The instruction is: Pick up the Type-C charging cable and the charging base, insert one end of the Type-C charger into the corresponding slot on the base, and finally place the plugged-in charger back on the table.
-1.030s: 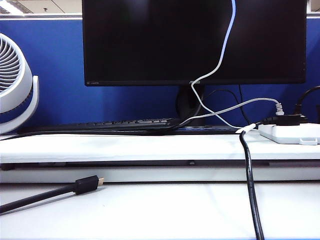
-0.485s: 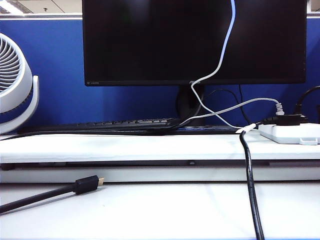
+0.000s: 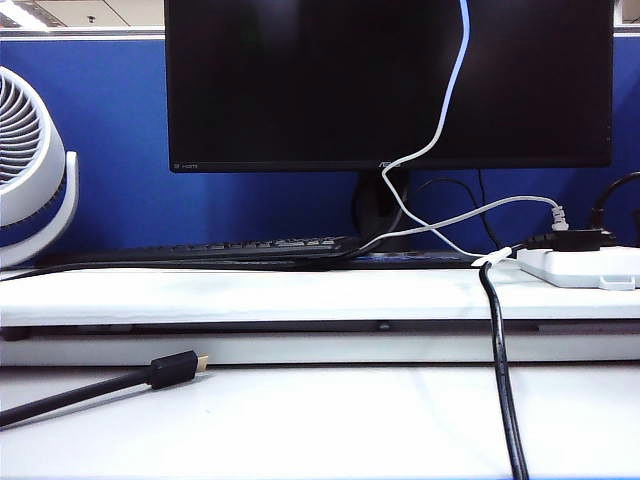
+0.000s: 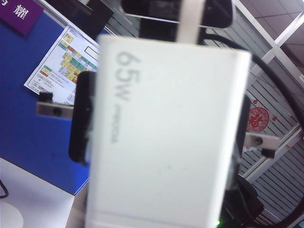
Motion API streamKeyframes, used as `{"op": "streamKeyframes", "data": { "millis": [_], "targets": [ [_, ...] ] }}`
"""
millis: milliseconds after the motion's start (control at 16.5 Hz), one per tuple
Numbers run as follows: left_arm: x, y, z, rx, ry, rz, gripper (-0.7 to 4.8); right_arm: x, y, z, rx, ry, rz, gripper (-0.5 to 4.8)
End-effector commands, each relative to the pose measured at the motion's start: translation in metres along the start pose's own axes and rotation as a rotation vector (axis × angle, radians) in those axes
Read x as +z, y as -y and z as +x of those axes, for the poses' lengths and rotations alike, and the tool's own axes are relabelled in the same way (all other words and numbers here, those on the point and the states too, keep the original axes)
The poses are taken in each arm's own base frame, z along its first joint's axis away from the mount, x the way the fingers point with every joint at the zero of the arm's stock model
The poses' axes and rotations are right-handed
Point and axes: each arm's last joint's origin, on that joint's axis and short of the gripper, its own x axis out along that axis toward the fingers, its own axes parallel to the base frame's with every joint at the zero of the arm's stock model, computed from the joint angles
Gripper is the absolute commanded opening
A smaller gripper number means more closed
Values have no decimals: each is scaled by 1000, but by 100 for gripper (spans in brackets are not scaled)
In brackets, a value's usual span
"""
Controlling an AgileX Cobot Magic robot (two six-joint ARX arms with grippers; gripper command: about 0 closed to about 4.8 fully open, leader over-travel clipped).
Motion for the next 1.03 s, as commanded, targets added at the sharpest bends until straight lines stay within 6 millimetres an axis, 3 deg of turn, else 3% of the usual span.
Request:
{"op": "streamKeyframes", "data": {
  "millis": [61, 182, 787, 1030],
  "targets": [
    [13, 14, -5, 6, 131, 90, -6, -13, 2, 4, 88, -134, 60, 127],
    [14, 14, -5, 5, 132, 92, -6, -18, 5, 4, 80, -166, 121, 127],
    [12, 14, -5, -17, 92, 92, -2, -16, 1, 6, 107, -161, 89, 126],
    [7, 5, -4, 41, 58, 189, 26, -17, 10, 9, 59, -137, 44, 126]
  ]
}}
